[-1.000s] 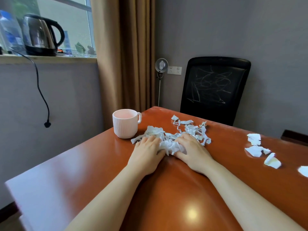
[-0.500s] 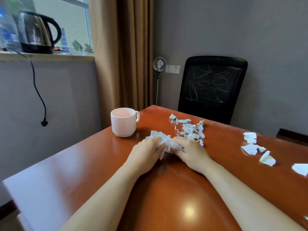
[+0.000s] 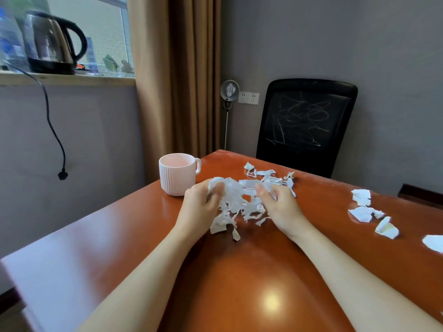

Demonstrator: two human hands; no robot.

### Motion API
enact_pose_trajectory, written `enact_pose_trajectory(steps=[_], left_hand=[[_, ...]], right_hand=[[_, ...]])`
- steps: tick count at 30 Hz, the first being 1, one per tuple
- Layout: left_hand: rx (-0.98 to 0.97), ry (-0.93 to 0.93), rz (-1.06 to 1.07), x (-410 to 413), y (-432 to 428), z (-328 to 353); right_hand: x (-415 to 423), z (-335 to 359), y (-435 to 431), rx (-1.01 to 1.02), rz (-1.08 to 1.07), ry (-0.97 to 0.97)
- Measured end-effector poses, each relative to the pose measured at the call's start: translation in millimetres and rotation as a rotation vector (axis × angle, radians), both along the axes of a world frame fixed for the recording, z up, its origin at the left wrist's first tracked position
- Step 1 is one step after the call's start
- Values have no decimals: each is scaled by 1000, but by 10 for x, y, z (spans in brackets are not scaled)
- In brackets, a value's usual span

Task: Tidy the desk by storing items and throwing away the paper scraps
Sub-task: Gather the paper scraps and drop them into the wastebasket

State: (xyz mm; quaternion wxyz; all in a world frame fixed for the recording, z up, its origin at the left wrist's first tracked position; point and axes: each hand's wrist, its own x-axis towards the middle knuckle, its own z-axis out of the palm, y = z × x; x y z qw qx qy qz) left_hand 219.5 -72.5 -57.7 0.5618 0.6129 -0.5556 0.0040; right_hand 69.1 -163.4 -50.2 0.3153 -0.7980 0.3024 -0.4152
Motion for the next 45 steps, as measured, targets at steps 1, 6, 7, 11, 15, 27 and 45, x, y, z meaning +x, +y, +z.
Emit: enact_pose_trajectory(steps=[1,6,7,11,15,27,45], left_hand=[[-16,15,5,8,3,9],[-64,158,51,43,32,67],[-85,189,49,42,52,93],[-165,291,17,26,133,195],[-214,355,50,-73,265,305],[-175,441,22,-299,639,527],[-128,575,67,-107,1582,1043]], right_hand=[[3,18,-6,-1,-14,-21],[7,65,-75,27,-31,-131],[10,79,-75,42,-38,-156],[35,152,-27,91,-70,-235],[55,301,68,92,-65,-291],[-4,862,616,530,88,-597],[351,1220,1608,808,250,-672]])
